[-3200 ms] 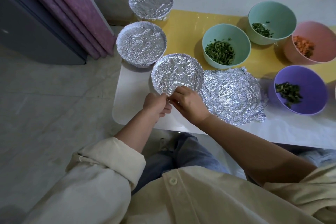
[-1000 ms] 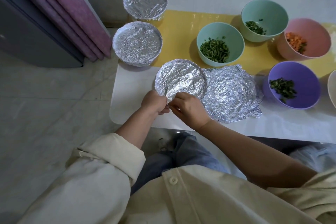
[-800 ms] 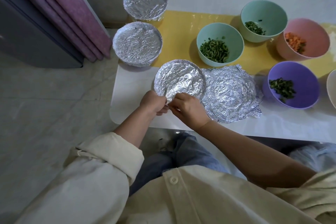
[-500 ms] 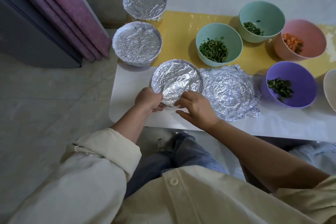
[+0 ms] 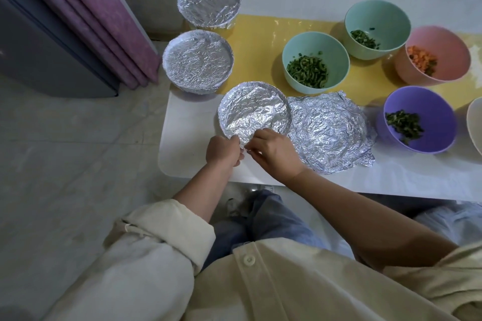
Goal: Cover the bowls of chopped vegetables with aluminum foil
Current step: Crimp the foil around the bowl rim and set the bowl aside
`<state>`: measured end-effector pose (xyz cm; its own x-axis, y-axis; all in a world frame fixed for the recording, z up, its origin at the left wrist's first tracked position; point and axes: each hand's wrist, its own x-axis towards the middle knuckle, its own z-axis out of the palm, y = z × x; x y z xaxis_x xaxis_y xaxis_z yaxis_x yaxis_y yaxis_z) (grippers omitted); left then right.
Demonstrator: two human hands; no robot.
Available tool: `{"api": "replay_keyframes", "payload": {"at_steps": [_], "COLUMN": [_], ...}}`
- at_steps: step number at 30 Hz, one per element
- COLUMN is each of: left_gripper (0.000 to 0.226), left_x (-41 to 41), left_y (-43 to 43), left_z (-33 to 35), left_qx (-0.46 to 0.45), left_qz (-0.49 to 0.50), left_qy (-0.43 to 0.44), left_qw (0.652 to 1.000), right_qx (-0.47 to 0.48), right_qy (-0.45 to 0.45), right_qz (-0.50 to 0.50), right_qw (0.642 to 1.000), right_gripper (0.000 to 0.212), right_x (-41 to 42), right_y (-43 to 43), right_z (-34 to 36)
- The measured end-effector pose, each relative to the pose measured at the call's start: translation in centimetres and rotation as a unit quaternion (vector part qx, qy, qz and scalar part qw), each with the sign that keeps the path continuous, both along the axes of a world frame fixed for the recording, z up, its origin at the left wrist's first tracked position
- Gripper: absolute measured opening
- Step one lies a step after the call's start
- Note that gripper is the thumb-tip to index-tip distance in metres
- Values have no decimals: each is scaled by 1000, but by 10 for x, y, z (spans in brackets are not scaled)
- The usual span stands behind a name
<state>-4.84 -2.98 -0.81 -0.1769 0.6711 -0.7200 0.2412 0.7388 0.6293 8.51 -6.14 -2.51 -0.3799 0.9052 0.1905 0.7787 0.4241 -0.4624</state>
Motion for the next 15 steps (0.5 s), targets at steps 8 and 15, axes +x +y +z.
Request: {"api": "replay_keyframes", "payload": {"at_steps": [8, 15], "left_gripper": [27, 24], "left_x": [-4, -6], "left_y": [8, 5], "left_z": [2, 7], "left_qx": [11, -33], "left_qz": [-80, -98], "left_qy": [41, -8], "left_qw": [996, 995], "right_qx": [3, 12], "right_qy": [-7, 11], "right_qz": [0, -7], "right_qw": [1000, 1000], "right_gripper": [10, 22], "right_x": [-1, 0], "right_y": [-2, -1], "right_z": [-1, 0]}}
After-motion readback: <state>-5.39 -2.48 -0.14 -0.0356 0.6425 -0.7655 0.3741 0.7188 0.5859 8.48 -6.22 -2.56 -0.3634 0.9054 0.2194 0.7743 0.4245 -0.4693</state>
